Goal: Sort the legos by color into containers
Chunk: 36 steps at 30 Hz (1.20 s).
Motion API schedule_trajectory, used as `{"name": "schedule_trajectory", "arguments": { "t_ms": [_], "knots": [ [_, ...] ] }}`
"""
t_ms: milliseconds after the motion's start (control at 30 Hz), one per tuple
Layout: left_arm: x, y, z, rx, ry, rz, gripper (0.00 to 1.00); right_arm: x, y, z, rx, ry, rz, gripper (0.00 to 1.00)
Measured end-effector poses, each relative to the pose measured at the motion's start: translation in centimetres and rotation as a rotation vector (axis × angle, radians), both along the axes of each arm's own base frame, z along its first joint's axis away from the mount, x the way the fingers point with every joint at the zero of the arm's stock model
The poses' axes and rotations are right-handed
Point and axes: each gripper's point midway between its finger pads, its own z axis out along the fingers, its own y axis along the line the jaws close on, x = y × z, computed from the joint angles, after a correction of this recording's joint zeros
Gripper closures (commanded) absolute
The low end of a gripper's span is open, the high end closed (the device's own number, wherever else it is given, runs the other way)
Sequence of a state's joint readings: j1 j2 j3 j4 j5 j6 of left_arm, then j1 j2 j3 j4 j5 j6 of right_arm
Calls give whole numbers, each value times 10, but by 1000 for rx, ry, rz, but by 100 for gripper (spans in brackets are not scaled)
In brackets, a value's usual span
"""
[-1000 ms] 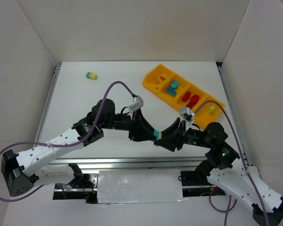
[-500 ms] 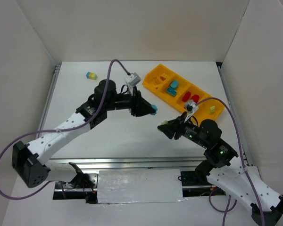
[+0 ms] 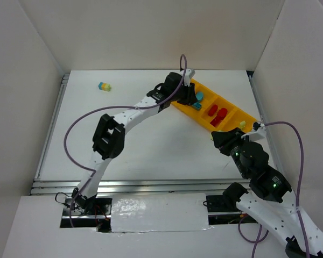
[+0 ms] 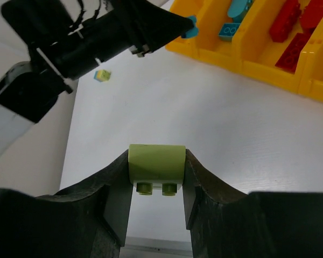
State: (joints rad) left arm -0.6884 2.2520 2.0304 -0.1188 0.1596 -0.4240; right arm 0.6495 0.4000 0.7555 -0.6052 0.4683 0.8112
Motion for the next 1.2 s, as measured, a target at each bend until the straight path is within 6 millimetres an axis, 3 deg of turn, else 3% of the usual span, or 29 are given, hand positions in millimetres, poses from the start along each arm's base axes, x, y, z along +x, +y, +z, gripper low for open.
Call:
{"name": "schedule_trajectory", "arguments": {
  "t_ms": [133, 233, 267, 300, 333, 467, 633, 733, 800, 933, 1000, 1067, 1133, 1200],
  "knots": [
    [25, -17, -37, 22, 12, 15, 78, -3, -4, -5, -6, 27, -18, 100],
    [30, -18, -62, 45, 36, 26, 51, -4, -6, -9, -10, 39, -21, 100],
    [30, -18, -69, 51, 43, 29, 29, -5, -6, -9, -8, 40, -21, 100],
    [32, -19, -74, 56, 45, 30, 19, -5, -7, -9, -8, 40, -21, 100],
    [34, -20, -78, 55, 47, 35, 3, -6, -7, -9, -8, 40, -22, 100],
    [40, -20, -77, 25, 54, 59, 1, -6, -7, -9, -9, 40, -23, 100],
    [44, -19, -57, -33, 30, 68, 0, 3, -8, -20, -49, 80, -57, 100],
    [31, -6, -40, -33, 42, 78, 1, 18, -12, -39, -117, 152, -122, 100],
    [19, 10, -17, -25, 35, 103, 0, 32, -22, -57, -173, 227, -192, 100],
    [-17, 50, 65, -38, -12, 156, 0, 66, -58, -87, -225, 364, -336, 100],
    [-39, 78, 113, -55, -56, 205, 0, 81, -81, -100, -244, 439, -404, 97],
    [-61, 110, 146, -61, -90, 266, 0, 94, -94, -104, -261, 481, -437, 96],
    [-86, 147, 159, -45, -106, 341, 0, 115, -104, -101, -273, 506, -462, 96],
    [-106, 178, 152, -15, -86, 399, 0, 133, -112, -99, -280, 521, -479, 96]
  ]
}}
